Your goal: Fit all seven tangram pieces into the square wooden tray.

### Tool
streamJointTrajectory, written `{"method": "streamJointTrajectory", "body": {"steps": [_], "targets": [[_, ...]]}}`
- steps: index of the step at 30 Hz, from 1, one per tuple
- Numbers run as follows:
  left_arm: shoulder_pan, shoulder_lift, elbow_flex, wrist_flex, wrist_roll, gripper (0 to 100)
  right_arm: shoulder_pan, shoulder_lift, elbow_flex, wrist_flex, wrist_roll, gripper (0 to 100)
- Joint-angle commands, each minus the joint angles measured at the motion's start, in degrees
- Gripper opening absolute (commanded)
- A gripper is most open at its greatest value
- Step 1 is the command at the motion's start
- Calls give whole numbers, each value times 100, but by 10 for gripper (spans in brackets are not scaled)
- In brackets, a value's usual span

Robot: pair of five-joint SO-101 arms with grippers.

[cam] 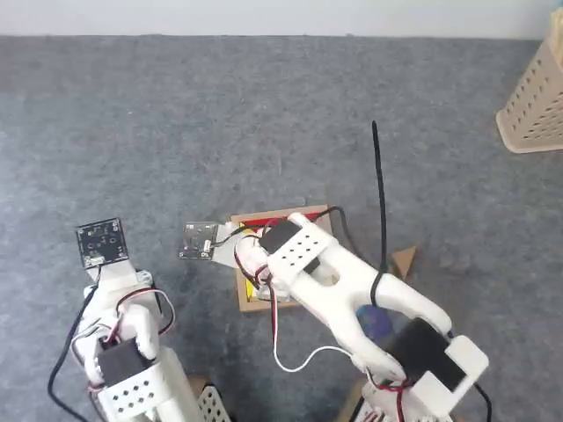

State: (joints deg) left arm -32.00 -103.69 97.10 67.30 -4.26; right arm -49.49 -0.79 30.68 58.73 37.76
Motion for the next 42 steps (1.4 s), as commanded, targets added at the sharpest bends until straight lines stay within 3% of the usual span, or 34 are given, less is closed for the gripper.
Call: {"method": "streamJointTrajectory", "body": {"steps": [1,8,18,27,33,37,42], "targets": [[18,-44,-48,35,88,13,-48,-251,-35,-136,123,24],[18,-44,-48,35,88,13,-40,-224,-26,277,1046,119],[18,-44,-48,35,88,13,-75,-286,-9,330,862,127],[18,-44,-48,35,88,13,-40,-295,-53,532,879,318],[18,-44,-48,35,88,13,646,-1165,-158,927,774,151],[18,-44,-48,35,88,13,1279,-1982,35,725,18,1],[18,-44,-48,35,88,13,1200,-2035,826,-602,-1248,6]]}}
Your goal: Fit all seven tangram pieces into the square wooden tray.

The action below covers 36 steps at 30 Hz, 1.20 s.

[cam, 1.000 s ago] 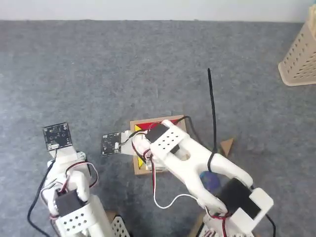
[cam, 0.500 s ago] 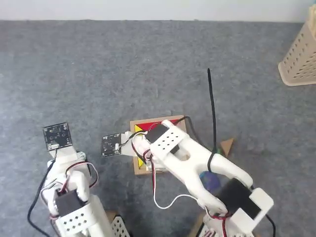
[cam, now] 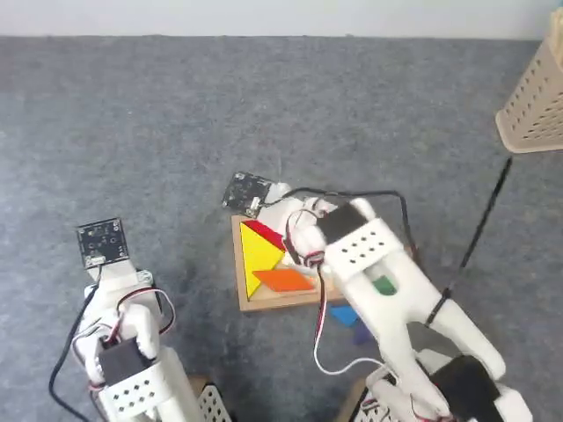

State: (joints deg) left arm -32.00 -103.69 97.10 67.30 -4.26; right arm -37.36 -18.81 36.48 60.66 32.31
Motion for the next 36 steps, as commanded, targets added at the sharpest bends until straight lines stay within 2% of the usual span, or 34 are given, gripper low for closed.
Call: {"method": "streamJointTrajectory", "body": {"steps": [1,5,9,20,24,36], "targets": [[18,-44,-48,35,88,13,-66,-136,387,-1112,-905,7],[18,-44,-48,35,88,13,-330,338,519,-1798,-1371,7],[18,-44,-48,35,88,13,-620,752,519,-2009,-1442,7],[18,-44,-48,35,88,13,-699,1226,527,-1965,-1389,7],[18,-44,-48,35,88,13,-699,1191,554,-1736,-1090,7],[18,-44,-48,35,88,13,-734,1218,545,-1464,-870,7]]}}
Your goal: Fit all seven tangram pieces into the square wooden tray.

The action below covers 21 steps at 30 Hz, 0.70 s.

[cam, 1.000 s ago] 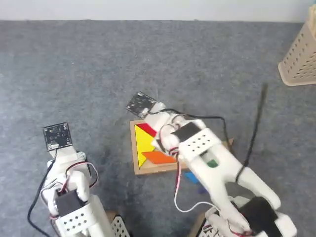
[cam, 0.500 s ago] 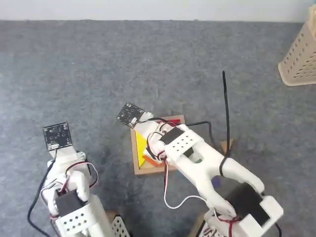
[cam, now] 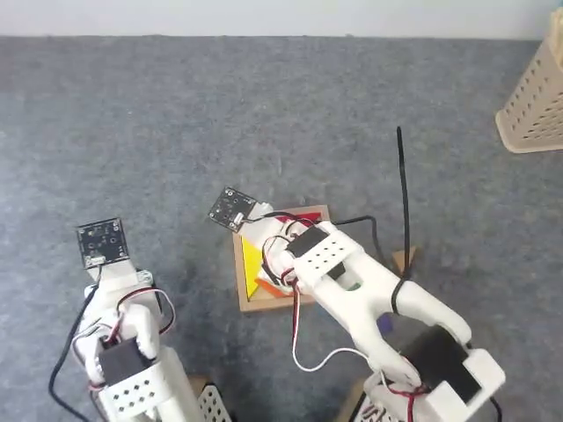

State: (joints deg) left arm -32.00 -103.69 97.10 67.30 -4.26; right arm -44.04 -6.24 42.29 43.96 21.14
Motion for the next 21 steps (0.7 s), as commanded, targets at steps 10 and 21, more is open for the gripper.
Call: {"method": "streamJointTrajectory", "body": {"steps": [10,21], "targets": [[18,-44,-48,35,88,13,-251,-84,53,180,466,7],[18,-44,-48,35,88,13,-611,-488,202,4,193,7]]}}
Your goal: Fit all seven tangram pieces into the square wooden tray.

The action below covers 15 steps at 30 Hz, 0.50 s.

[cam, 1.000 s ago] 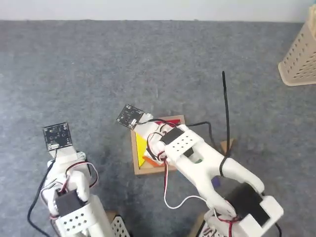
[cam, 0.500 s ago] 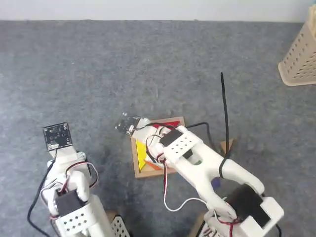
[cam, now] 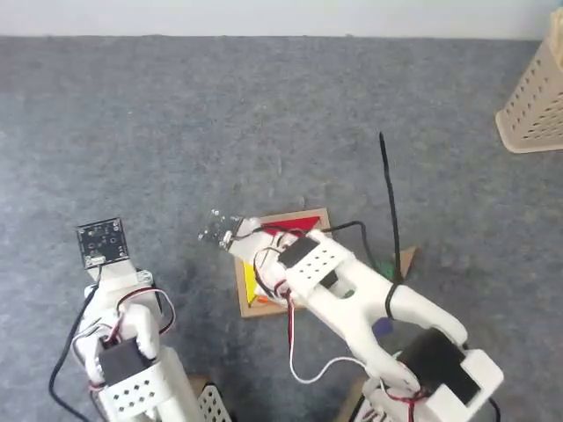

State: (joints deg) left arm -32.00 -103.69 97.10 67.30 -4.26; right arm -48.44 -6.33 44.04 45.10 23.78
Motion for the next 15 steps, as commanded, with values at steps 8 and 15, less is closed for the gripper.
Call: {"method": "streamJointTrajectory", "body": {"steps": [8,15], "targets": [[18,-44,-48,35,88,13,409,-646,-88,-66,-343,7],[18,-44,-48,35,88,13,611,-1877,281,233,-387,7]]}}
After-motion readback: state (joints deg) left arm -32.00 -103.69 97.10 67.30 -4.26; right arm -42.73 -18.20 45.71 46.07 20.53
